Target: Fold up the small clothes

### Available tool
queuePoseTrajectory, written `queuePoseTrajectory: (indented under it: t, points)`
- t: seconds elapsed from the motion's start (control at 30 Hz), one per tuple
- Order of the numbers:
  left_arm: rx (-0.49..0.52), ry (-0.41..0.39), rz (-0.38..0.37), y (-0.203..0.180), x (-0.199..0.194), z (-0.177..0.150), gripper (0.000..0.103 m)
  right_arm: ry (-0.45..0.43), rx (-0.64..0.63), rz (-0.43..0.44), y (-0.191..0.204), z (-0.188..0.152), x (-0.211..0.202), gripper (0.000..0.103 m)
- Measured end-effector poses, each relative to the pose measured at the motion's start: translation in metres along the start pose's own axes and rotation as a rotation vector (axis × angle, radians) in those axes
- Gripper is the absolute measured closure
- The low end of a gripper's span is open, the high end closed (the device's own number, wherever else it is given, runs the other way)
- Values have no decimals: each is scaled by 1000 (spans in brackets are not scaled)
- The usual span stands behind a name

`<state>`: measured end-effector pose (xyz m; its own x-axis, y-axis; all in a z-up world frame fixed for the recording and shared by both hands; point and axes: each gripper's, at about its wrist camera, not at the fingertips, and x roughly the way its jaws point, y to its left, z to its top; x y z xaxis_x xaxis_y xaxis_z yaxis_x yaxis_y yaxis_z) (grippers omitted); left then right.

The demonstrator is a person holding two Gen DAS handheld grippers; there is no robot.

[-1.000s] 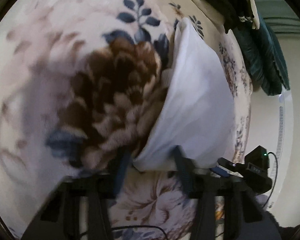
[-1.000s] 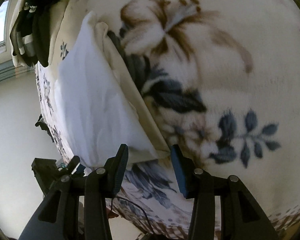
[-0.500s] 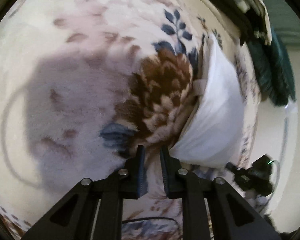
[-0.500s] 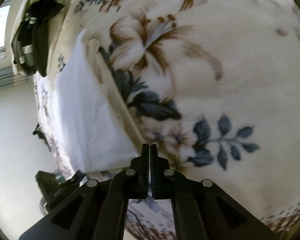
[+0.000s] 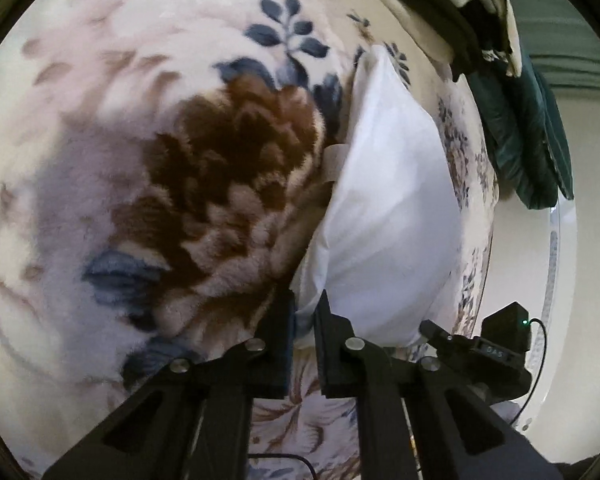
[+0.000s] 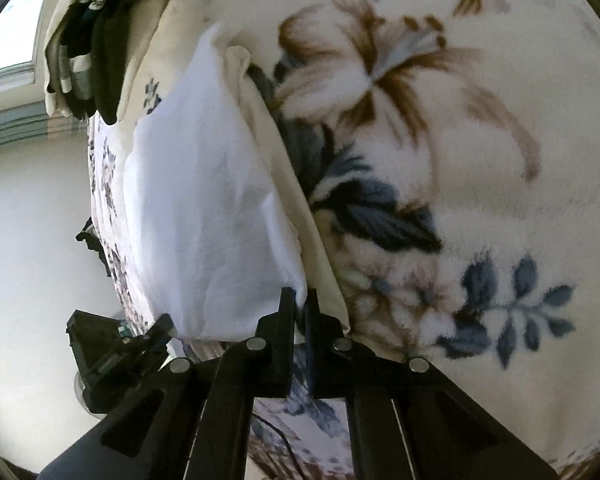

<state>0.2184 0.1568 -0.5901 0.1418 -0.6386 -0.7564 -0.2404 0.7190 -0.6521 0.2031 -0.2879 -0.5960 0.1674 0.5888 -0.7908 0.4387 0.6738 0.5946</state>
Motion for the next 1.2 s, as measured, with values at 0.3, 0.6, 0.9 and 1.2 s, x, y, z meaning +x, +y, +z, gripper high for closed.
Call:
queuePoseTrajectory:
  t: [0.3,0.6,0.9,1.2]
  points:
    - [-49,39,-3,14,-9,7,93,25,42,-29,-6,6,3,98]
    - [-21,7,-176,11,1,62,51,28,78,154,-25,55,-7,46]
    - [54,112,-269,-17,55,97,51,187,-16,343,-11,103,43,46]
    - [106,96,-291,-34,57,95,62,236,-90,385,25,110,75,54]
